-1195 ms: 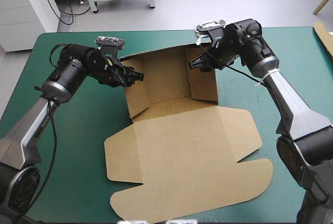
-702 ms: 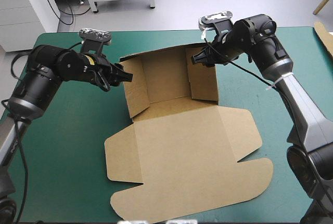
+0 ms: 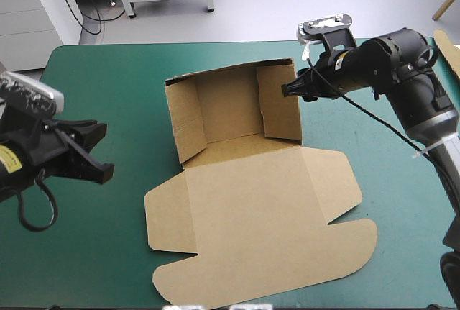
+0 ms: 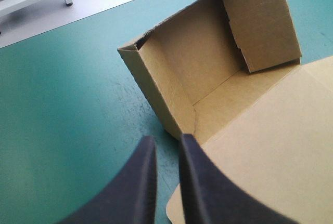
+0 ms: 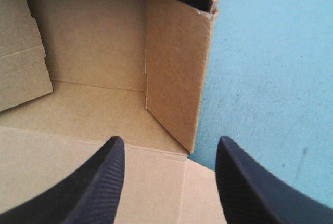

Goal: Fold the box

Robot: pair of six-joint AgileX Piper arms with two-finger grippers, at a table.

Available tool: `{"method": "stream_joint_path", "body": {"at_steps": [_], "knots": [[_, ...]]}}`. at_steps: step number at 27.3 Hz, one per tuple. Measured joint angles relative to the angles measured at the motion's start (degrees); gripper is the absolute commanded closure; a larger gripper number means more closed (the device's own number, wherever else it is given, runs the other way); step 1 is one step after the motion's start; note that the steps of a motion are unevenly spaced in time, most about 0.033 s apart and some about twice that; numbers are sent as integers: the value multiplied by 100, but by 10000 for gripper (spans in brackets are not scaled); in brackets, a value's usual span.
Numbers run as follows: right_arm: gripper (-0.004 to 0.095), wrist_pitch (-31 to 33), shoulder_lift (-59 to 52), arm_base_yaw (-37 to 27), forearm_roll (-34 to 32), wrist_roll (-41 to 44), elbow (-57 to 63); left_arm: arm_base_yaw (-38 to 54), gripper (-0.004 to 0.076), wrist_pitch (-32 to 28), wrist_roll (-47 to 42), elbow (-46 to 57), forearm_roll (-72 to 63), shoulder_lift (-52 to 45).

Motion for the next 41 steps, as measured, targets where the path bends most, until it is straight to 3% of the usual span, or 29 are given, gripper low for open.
{"method": "stream_joint_path", "body": {"at_steps": [7,10,18,24,27,33,41], "knots": [[415,-70,-100,0,-210,40,317,0,731,-874,41,2817,0,-2416],[415,-222,86,0,-392,40,317,0,731,-987,41,3524,0,-2989],[415,-590,944,0,-498,40,317,0,731,-1265,41,4855,0,-3976],[436,-890,1696,0,-498,40,329,0,731,-1372,41,5274,0,-4280],[538,-1144,1959,0,-498,40,329,0,731,-1371,41,5320,0,-4330],[926,-1514,2190,0,-498,54,329,0,731,-1388,41,5320,0,-4334],[929,-1762,2248,1,-740,234,329,0,731,-1388,41,5320,0,-4334]]}}
